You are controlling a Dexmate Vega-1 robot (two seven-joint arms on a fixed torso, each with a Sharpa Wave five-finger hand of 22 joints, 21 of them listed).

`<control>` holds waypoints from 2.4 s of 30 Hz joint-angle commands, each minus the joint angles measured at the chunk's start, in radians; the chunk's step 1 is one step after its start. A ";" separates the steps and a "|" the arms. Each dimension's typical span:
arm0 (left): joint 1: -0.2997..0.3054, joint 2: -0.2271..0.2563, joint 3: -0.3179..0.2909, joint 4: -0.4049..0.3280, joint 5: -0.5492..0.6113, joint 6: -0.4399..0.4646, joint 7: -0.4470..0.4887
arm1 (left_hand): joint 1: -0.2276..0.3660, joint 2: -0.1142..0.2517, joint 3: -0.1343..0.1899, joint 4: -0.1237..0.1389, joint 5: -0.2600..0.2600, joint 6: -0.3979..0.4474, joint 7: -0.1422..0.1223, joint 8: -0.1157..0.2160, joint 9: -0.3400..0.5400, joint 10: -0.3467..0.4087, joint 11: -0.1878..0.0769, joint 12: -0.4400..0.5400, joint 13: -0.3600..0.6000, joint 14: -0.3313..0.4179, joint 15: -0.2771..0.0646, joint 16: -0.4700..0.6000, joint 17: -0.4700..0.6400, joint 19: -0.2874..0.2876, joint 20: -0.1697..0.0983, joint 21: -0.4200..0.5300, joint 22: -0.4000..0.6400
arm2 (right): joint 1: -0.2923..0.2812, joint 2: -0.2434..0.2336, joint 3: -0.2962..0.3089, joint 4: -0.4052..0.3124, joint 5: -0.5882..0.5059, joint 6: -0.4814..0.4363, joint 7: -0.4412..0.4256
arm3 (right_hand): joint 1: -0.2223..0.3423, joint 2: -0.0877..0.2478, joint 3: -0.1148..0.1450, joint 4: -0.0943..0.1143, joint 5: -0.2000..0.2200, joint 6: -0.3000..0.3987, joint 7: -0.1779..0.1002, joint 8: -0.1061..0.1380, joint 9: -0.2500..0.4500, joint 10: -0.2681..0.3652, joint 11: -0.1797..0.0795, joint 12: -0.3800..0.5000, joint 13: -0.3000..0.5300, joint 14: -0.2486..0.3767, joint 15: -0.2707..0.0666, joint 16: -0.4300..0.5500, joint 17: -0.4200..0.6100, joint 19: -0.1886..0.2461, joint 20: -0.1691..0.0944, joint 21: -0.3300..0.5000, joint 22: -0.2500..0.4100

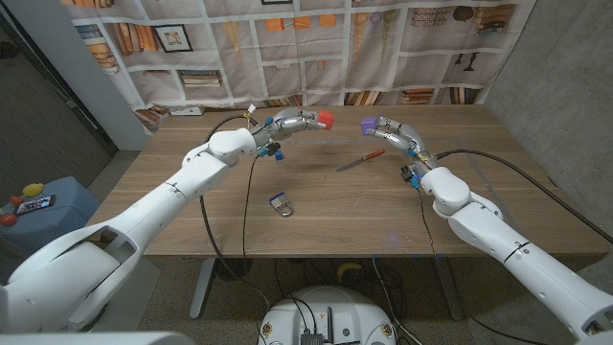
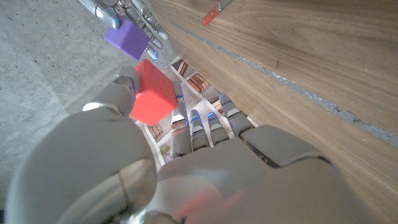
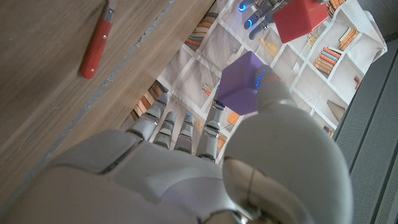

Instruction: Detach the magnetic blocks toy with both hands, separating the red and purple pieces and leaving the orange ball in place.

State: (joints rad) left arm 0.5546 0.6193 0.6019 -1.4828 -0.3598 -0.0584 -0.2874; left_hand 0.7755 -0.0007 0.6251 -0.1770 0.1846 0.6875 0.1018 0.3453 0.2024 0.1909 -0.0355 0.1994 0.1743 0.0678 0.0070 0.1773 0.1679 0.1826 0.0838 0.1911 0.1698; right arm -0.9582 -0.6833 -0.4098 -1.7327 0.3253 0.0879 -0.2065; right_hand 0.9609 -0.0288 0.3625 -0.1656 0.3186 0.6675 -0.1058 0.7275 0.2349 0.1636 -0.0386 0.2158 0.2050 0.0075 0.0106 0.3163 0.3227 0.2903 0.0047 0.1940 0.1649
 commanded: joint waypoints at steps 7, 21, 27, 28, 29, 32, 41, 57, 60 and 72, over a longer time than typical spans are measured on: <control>0.010 0.128 0.004 -0.186 0.146 0.147 0.072 | 0.008 0.013 -0.007 -0.002 0.007 0.085 -0.063 0.008 0.006 0.007 -0.010 0.001 0.002 0.007 -0.005 0.001 0.000 0.001 -0.001 0.002 0.004 | 0.049 -0.141 -0.040 -0.136 -0.152 -0.283 0.011 | 0.083 0.086 -0.008 0.000 0.007 0.101 -0.096 0.081 0.002 0.015 -0.002 0.002 0.003 0.011 0.004 0.001 0.002 0.012 0.001 0.010 0.006; 0.003 0.184 0.019 -0.273 0.244 0.250 0.072 | 0.017 0.019 -0.013 -0.002 0.007 0.104 -0.066 0.010 0.006 0.010 -0.018 0.000 0.002 0.011 -0.007 0.002 0.000 0.000 -0.002 0.001 0.004 | 0.086 -0.208 -0.078 -0.212 -0.252 -0.428 0.045 | 0.088 0.087 -0.013 -0.001 0.009 0.105 -0.099 0.083 0.000 0.019 -0.002 0.002 0.003 0.012 0.002 0.001 0.002 0.013 0.002 0.008 0.006; 0.005 0.207 0.021 -0.312 0.277 0.298 0.070 | 0.021 0.020 -0.016 -0.002 0.007 0.113 -0.071 0.010 0.007 0.012 -0.023 0.000 0.002 0.011 -0.010 0.002 0.000 0.000 -0.004 0.001 0.004 | 0.105 -0.227 -0.092 -0.236 -0.285 -0.478 0.067 | 0.090 0.087 -0.015 -0.001 0.009 0.106 -0.103 0.084 -0.001 0.020 -0.002 0.002 0.003 0.012 0.002 0.000 0.002 0.014 0.002 0.008 0.006; 0.006 0.210 0.021 -0.318 0.280 0.304 0.071 | 0.022 0.021 -0.017 -0.002 0.007 0.114 -0.071 0.010 0.007 0.012 -0.023 0.000 0.002 0.011 -0.010 0.002 0.000 0.000 -0.005 0.001 0.004 | 0.107 -0.230 -0.093 -0.241 -0.291 -0.488 0.067 | 0.091 0.087 -0.016 -0.001 0.009 0.106 -0.102 0.084 -0.001 0.020 -0.001 0.002 0.003 0.012 0.002 0.000 0.002 0.015 0.002 0.008 0.006; 0.007 0.214 0.021 -0.323 0.285 0.312 0.071 | 0.023 0.021 -0.018 -0.002 0.007 0.118 -0.073 0.011 0.007 0.012 -0.023 0.000 0.002 0.012 -0.011 0.002 0.000 0.000 -0.005 0.001 0.004 | 0.109 -0.233 -0.095 -0.243 -0.296 -0.490 0.071 | 0.091 0.087 -0.016 -0.001 0.009 0.107 -0.102 0.085 -0.001 0.020 -0.001 0.001 0.003 0.013 0.002 0.001 0.002 0.015 0.002 0.008 0.006; 0.007 0.223 0.024 -0.339 0.300 0.335 0.068 | 0.026 0.021 -0.020 -0.003 0.007 0.119 -0.072 0.010 0.007 0.011 -0.020 -0.001 0.002 0.013 -0.008 0.002 0.000 0.000 -0.002 0.001 0.004 | 0.118 -0.244 -0.102 -0.255 -0.313 -0.513 0.083 | 0.092 0.087 -0.017 -0.001 0.009 0.107 -0.104 0.085 -0.002 0.021 -0.002 0.002 0.003 0.013 0.002 0.000 0.002 0.015 0.002 0.007 0.006; 0.005 0.237 0.037 -0.370 0.336 0.395 0.056 | 0.033 0.023 -0.028 -0.002 0.007 0.127 -0.075 0.006 0.008 0.014 -0.023 -0.002 0.002 0.014 -0.014 0.001 0.000 0.002 -0.006 0.002 0.004 | 0.165 -0.278 -0.141 -0.296 -0.378 -0.611 0.148 | 0.094 0.088 -0.019 -0.001 0.009 0.108 -0.106 0.085 -0.003 0.021 -0.002 0.001 0.003 0.013 0.001 0.000 0.002 0.015 0.002 0.006 0.006; -0.012 0.260 0.085 -0.425 0.429 0.509 0.027 | 0.042 0.028 -0.047 0.000 0.006 0.128 -0.078 -0.007 0.009 0.014 -0.020 -0.004 0.003 0.013 -0.012 0.000 0.000 0.002 -0.005 0.002 0.004 | 0.257 -0.301 -0.254 -0.342 -0.537 -0.756 0.272 | 0.095 0.089 -0.026 0.001 0.009 0.108 -0.109 0.086 -0.005 0.023 -0.003 0.001 0.003 0.014 0.001 0.000 0.002 0.015 0.003 0.005 0.006; -0.011 0.258 0.089 -0.424 0.436 0.515 0.025 | 0.043 0.028 -0.051 0.001 0.006 0.130 -0.080 -0.009 0.009 0.014 -0.024 -0.004 0.003 0.014 -0.015 0.000 0.000 0.002 -0.008 0.002 0.004 | 0.268 -0.298 -0.265 -0.342 -0.551 -0.766 0.295 | 0.095 0.089 -0.028 0.001 0.009 0.108 -0.108 0.086 -0.005 0.023 -0.004 0.000 0.003 0.015 0.001 0.000 0.002 0.016 0.004 0.005 0.006; -0.003 0.255 0.106 -0.429 0.477 0.533 0.029 | 0.049 0.032 -0.065 0.001 0.006 0.131 -0.078 -0.021 0.009 0.016 -0.026 -0.004 0.003 0.021 -0.010 0.002 0.000 0.003 -0.005 0.002 0.004 | 0.315 -0.285 -0.337 -0.329 -0.650 -0.792 0.379 | 0.095 0.090 -0.033 0.002 0.008 0.110 -0.108 0.087 -0.007 0.025 -0.006 0.000 0.003 0.018 0.001 0.000 0.002 0.016 0.004 0.004 0.006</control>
State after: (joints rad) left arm 0.5488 0.8741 0.6869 -1.9006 0.0744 0.4455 -0.2534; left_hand 0.7983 0.0130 0.5629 -0.1758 0.1855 0.7076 0.1219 0.3316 0.2073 0.2053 -0.0571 0.1961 0.1743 0.0824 -0.0072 0.1780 0.1679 0.1826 0.0837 0.1911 0.1697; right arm -0.6876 -0.9778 -0.6814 -2.0684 -0.2276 -0.6666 0.0917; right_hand 0.9610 -0.0287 0.3331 -0.1640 0.3201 0.6676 -0.1058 0.7276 0.2248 0.1824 -0.0448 0.2158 0.2050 0.0183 0.0107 0.3163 0.3224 0.2981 0.0054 0.2005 0.1701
